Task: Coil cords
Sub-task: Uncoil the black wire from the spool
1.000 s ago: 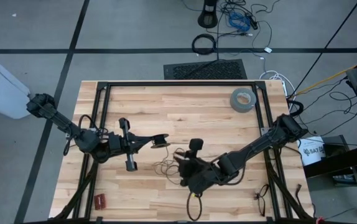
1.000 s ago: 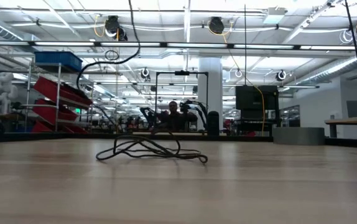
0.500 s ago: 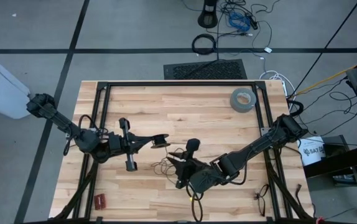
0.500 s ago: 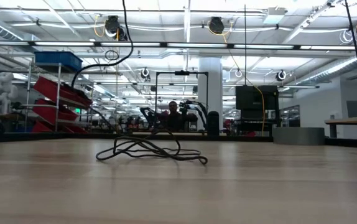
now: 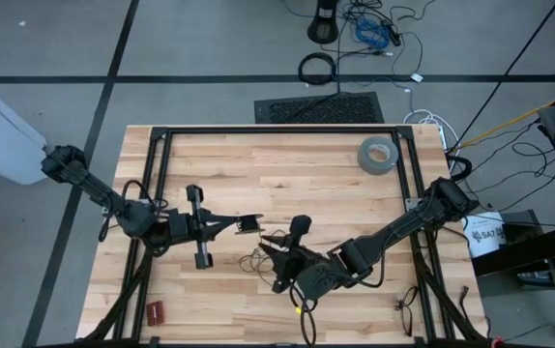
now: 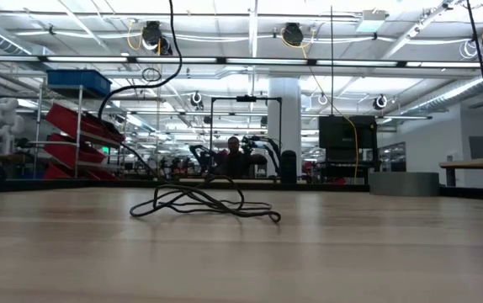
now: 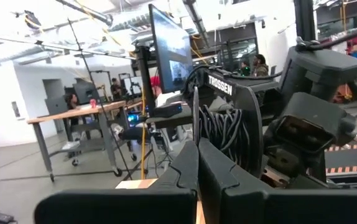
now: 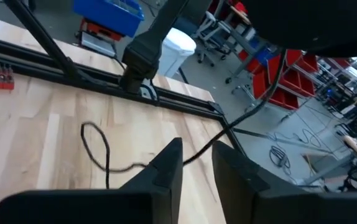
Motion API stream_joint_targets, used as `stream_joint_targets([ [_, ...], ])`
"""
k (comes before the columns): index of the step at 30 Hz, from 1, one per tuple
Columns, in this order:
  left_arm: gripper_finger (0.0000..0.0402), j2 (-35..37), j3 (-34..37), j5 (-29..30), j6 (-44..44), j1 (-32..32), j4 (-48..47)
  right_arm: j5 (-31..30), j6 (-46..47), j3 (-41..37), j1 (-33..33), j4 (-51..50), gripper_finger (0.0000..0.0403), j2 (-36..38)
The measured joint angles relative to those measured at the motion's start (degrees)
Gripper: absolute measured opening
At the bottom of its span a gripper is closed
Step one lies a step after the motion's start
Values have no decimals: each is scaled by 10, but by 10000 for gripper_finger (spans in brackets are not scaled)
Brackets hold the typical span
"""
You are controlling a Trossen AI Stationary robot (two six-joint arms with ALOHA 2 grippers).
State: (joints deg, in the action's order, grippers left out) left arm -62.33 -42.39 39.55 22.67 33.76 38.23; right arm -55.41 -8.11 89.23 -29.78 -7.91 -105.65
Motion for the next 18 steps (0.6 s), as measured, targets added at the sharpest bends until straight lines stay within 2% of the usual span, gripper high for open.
stream_joint_targets([
  [5, 1, 0, 0, -56, 45, 0, -17, 1, 3, 0, 0, 0, 122, 0],
  [11, 1, 0, 0, -61, 49, 0, -17, 1, 13, 0, 0, 0, 177, 0],
  [18, 1, 0, 0, -62, 53, 0, -20, 57, 19, 0, 3, 23, 186, 0],
])
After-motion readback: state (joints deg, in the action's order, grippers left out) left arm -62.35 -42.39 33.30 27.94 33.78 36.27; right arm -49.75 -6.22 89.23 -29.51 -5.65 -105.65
